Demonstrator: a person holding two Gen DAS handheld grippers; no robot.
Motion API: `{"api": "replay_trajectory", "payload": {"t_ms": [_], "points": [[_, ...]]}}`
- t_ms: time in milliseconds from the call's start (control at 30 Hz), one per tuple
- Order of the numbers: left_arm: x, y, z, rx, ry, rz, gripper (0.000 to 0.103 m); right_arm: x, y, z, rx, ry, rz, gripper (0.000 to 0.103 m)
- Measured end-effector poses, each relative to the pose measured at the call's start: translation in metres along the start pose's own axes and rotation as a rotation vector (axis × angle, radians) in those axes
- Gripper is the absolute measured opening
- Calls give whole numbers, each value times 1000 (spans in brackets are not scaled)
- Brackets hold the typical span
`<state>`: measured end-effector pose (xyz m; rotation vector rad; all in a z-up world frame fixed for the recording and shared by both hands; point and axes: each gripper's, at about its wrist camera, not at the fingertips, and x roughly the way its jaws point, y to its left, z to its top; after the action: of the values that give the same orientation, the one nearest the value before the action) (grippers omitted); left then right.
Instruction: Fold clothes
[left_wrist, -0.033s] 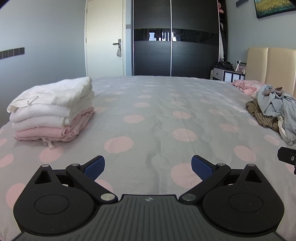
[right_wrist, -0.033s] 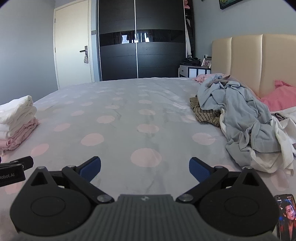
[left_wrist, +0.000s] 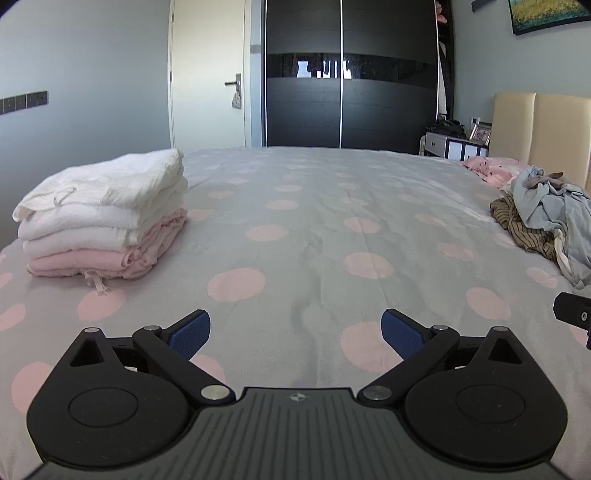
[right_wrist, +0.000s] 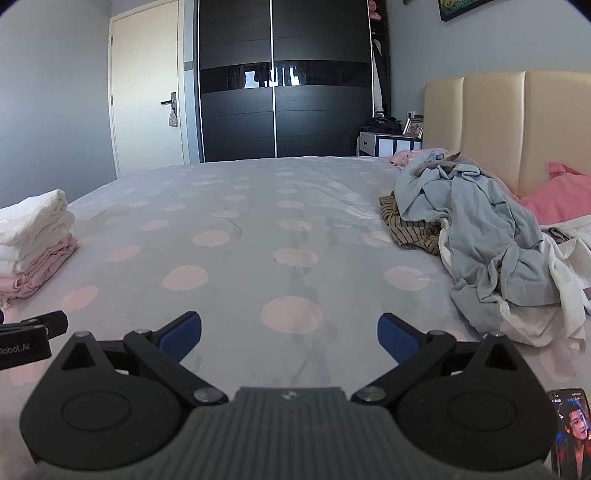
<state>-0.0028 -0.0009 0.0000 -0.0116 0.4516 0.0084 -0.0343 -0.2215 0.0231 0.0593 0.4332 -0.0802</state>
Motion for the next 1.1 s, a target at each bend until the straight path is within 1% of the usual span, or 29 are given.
{"api": "replay_trajectory", "payload": {"t_ms": [67, 100, 167, 233, 400, 500, 767, 900, 1000, 1100], "points": [[-9, -3, -4, 8, -38, 33, 101, 0, -1, -1, -1, 11, 2, 102], [-11, -6, -4, 13, -30, 49, 101, -1, -3, -1, 0, 13, 4, 102], [-9, -8, -2, 14, 1, 20, 101, -6, -1, 0, -26, 0, 5, 102], [-7, -12, 2, 32, 5, -21, 101, -9, 3, -4, -46, 2, 3, 102], [-8, -14, 6, 28, -20, -23, 101, -2, -2, -10, -43, 21, -3, 102], [-5, -10, 6, 12, -11, -39, 101, -3, -3, -10, -34, 12, 0, 102], [-5, -8, 4, 12, 7, -29, 101, -3, -4, -12, -29, 6, 0, 102], [-1, -6, 3, 7, 40, -45, 101, -2, -6, -13, -17, 6, 0, 102], [-2, -7, 2, 50, 34, -80, 101, -2, -8, -13, -7, -1, -5, 102], [-4, -10, 2, 61, 24, -67, 101, -2, -10, -14, 12, -9, -10, 102]]}}
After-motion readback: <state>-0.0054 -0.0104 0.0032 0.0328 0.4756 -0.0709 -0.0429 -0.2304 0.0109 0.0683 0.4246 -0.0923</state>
